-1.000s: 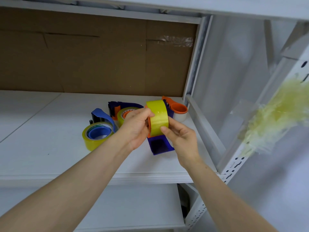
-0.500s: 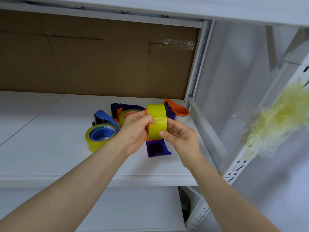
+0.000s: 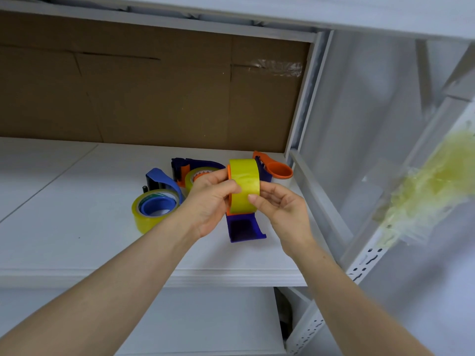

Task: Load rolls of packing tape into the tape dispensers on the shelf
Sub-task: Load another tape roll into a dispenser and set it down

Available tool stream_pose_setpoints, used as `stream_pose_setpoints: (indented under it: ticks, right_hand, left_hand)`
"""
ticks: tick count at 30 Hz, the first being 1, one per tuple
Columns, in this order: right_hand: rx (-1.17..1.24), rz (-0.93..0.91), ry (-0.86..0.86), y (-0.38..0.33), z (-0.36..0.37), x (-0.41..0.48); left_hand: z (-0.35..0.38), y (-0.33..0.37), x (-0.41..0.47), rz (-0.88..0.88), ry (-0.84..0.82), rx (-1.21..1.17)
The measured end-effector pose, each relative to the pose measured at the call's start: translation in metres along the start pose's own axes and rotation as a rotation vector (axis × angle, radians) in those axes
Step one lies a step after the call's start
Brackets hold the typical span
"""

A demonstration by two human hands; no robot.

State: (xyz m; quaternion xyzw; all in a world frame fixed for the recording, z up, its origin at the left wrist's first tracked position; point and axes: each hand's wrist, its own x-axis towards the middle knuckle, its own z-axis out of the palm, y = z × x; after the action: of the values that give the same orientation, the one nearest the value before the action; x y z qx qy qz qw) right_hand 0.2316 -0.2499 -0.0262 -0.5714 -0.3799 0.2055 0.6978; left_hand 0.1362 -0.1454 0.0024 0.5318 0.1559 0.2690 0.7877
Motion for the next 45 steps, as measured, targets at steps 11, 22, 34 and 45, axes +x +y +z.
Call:
stream_pose_setpoints:
  ticks: [11, 22, 34, 45]
  right_hand:
    - [-0.223, -0.023, -0.01, 0.004, 0.004, -0.003]
    - [-0.223, -0.02, 0.03, 0.008, 0.006, -0.006]
    - [-0.223, 0.002, 0.014, 0.004, 0.006, -0.007]
    - [-0.246, 0.024, 0.019, 0.004, 0.006, -0.007]
  left_hand:
    - [0.003, -0.004, 0.005, -0.023, 0.215, -0.008]
    - [0.002, -0.011, 0.0, 0.036, 0.088, 0.068]
    - [0.001, -0.018, 0.003, 0.039, 0.14, 0.119]
    - [0.002, -0.019, 0.005, 0.027, 0.194, 0.093]
